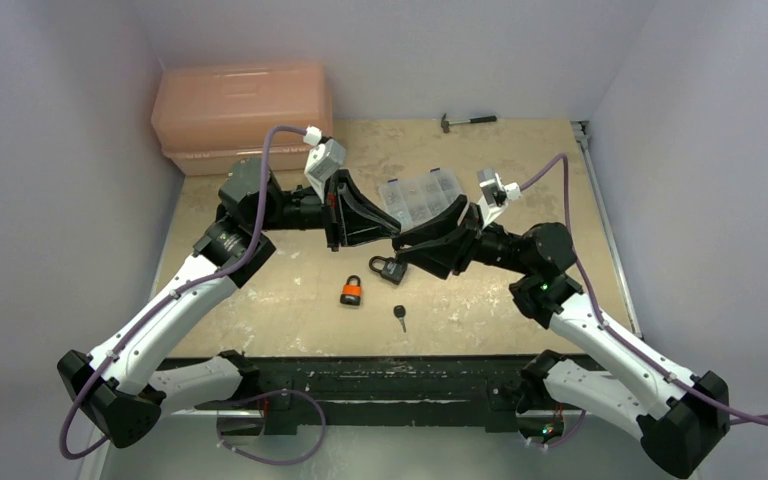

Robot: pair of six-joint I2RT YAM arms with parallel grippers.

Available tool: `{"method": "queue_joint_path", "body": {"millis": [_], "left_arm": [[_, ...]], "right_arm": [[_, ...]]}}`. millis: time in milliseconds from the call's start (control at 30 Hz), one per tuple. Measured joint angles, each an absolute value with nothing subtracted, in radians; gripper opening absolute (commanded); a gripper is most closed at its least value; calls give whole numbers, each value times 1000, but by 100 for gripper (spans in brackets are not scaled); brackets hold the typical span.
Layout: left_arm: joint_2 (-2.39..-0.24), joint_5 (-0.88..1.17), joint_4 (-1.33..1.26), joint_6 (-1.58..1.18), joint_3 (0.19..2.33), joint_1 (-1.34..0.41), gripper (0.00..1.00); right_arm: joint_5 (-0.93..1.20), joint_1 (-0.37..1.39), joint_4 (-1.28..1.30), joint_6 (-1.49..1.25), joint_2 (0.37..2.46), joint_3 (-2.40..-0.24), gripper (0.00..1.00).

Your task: Unlock with the key

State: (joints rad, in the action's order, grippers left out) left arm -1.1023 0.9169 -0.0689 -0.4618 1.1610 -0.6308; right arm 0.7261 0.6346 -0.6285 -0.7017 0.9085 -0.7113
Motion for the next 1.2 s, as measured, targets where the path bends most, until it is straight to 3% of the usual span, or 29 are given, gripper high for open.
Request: {"method": "queue_joint_path", "body": {"millis": [433,833,900,1033,1200], "left_arm": [[-1103,917,-107,-480,1151,-631,0],[-1113,918,-131,-491,1147,-631,0],[-1116,918,-135,-491,1147,-631,0],[-1119,915,-135,-494,1147,-631,0],[-1119,908,-134,-496,1147,-630,2]], "right_arm": [[730,635,-677,-728,933,-711,38],[729,635,-691,-749,944,-711,23],[729,635,-691,-750,947,-711,19],[729,635,-691,-757,949,-711,1],[729,635,-692,-760,949,-711,0]]}}
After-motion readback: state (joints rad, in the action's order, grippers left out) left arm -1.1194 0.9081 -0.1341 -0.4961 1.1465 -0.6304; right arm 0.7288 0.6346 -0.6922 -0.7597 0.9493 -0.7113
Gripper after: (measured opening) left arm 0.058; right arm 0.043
